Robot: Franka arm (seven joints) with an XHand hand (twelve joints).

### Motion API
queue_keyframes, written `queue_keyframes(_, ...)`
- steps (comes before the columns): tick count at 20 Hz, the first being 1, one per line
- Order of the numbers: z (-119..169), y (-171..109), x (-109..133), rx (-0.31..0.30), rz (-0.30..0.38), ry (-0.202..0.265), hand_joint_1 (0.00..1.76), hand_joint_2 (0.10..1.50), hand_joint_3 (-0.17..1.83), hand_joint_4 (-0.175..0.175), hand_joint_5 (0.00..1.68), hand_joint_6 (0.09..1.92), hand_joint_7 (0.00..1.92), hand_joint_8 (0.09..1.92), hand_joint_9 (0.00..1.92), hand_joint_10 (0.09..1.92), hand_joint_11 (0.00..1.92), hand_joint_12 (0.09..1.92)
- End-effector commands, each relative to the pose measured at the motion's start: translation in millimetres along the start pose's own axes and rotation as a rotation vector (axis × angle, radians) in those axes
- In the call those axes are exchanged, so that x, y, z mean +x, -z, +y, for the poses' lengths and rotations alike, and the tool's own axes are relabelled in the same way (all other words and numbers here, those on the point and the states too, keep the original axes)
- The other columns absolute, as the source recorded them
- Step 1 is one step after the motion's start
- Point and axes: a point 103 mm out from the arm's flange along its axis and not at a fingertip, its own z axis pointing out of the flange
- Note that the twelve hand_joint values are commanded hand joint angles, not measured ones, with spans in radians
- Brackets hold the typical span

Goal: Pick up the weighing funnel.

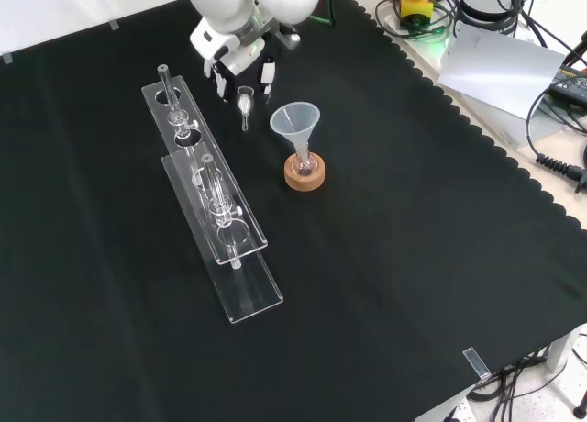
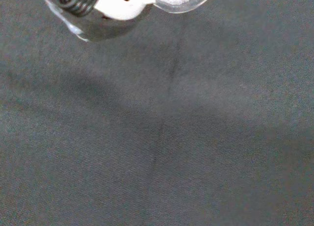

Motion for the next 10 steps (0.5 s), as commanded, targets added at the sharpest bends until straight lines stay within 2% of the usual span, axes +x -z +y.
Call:
queue_keyframes(1, -26, 20, -15, 0.004, -0.009, -0.008, 1.29, 0.98, 0.07, -0.175, 1.2, 0.64, 1.24, 0.62, 1.39, 0.17, 0.97, 0.96)
queue_keyframes(10, -51, 43, -18, 0.003, -0.011, -0.008, 1.29, 0.98, 0.06, -0.175, 1.2, 0.64, 1.24, 0.61, 1.4, 0.16, 0.97, 0.96)
